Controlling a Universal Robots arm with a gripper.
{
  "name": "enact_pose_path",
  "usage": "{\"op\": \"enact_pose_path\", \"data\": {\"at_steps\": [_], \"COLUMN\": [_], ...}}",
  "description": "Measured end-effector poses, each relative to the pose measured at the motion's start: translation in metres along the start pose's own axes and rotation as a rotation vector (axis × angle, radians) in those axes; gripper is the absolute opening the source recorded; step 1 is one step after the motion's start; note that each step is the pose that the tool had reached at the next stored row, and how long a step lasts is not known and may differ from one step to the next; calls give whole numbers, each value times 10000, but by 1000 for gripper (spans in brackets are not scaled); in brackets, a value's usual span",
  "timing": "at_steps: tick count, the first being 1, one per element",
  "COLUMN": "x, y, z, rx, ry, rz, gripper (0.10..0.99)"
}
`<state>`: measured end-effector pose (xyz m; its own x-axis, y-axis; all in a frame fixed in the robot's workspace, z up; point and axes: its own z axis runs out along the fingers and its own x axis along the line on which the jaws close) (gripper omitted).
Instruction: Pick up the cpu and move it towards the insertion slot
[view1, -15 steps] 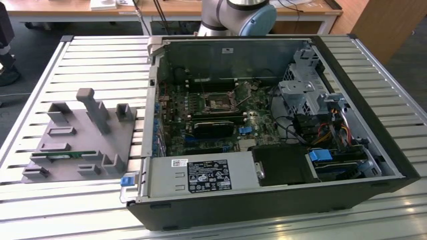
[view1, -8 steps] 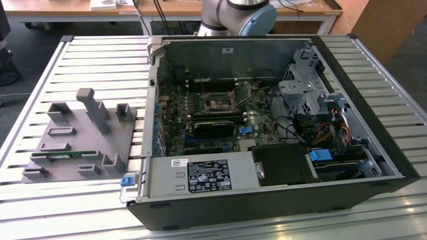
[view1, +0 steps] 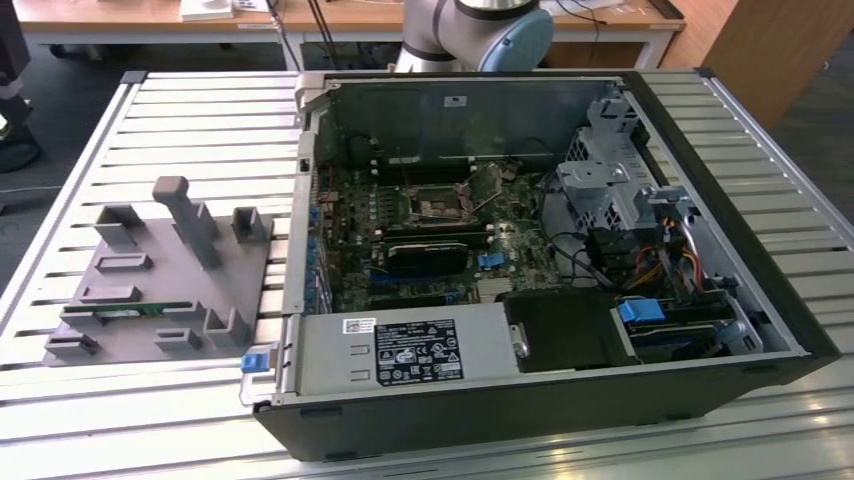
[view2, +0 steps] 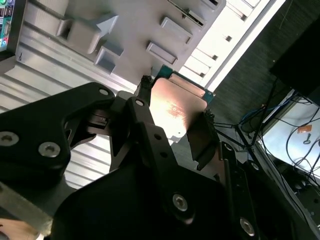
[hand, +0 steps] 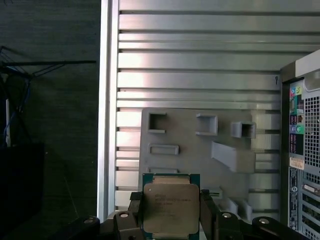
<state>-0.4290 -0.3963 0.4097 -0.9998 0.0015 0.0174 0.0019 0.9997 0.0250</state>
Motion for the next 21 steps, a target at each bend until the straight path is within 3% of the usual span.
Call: {"op": "enact_pose_path", "data": {"at_steps": [10,21], "x": [-93,-288], "y": [0,0], "z": [-2,-5], "rx": [0,0], "ry": [0,0], "rz": [-1,0], "gripper": [541,541]}}
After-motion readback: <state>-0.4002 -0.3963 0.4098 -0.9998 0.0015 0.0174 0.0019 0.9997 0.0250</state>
